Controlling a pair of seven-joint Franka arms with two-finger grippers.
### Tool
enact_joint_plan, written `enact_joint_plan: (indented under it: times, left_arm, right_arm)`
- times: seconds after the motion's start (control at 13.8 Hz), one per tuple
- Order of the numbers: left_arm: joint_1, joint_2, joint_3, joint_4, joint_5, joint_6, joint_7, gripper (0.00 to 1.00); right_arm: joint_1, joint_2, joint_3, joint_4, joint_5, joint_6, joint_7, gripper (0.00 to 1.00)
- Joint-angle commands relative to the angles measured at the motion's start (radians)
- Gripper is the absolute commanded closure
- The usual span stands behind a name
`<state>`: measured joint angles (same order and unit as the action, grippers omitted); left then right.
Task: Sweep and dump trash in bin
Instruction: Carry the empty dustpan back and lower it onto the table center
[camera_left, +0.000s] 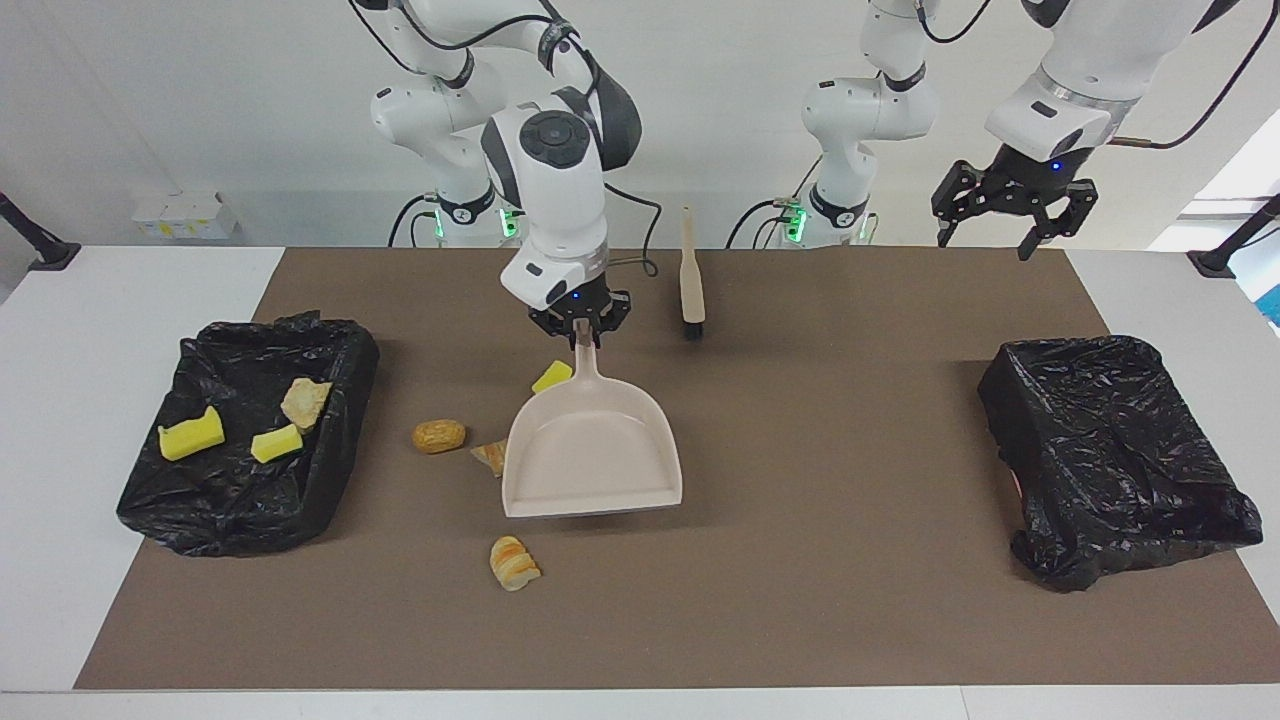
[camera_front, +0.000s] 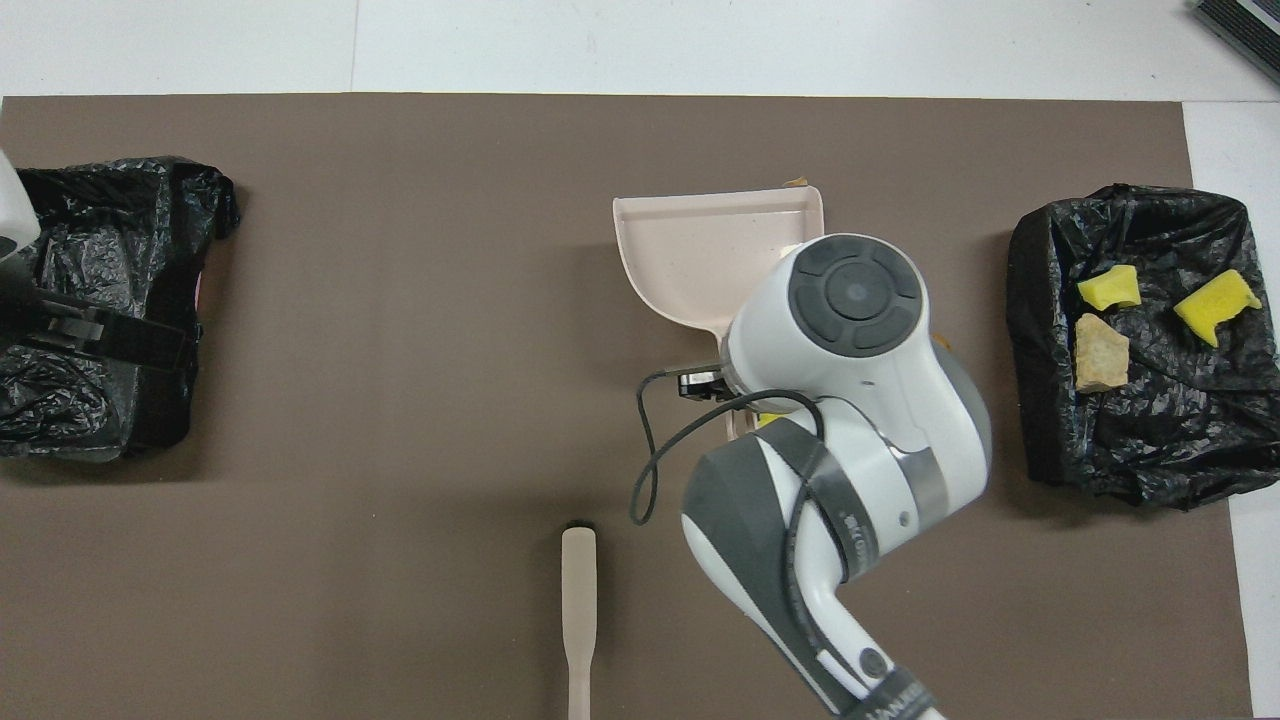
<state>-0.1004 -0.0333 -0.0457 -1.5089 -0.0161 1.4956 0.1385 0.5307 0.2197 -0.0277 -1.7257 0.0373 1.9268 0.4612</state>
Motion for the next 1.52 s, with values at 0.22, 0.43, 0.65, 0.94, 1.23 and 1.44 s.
enact_joint_plan:
  times: [0.22, 0.43, 0.65, 0.94, 1.23, 1.44]
  left_arm:
    - [0.011, -0.011, -0.005, -0.004, -0.008, -0.011, 0.013, 0.00]
    - [0.011, -0.011, -0.005, -0.004, -0.008, -0.011, 0.013, 0.00]
    - [0.011, -0.011, -0.005, -0.004, -0.008, -0.011, 0.013, 0.00]
    - [0.011, -0.011, -0.005, -0.004, -0.008, -0.011, 0.013, 0.00]
    - [0.011, -0.011, -0.005, -0.004, -0.008, -0.011, 0.013, 0.00]
    - [0.011, -0.011, -0.005, -0.004, -0.008, -0.011, 0.013, 0.00]
  right_arm:
    - [0.124, 0.286, -0.008, 0.264, 0.026, 0.052, 0.168, 1.00]
    - [0.135, 0.323, 0.005, 0.281, 0.044, 0.075, 0.168, 1.00]
    - [0.137, 0.317, 0.008, 0.261, 0.091, 0.102, 0.162, 1.00]
    - [0.164, 0.303, 0.008, 0.181, 0.118, 0.130, 0.169, 0.82]
    - [0.187, 0.280, 0.009, 0.179, 0.115, 0.119, 0.166, 0.00]
    - [0.187, 0.262, 0.012, 0.178, 0.116, 0.092, 0.154, 0.00]
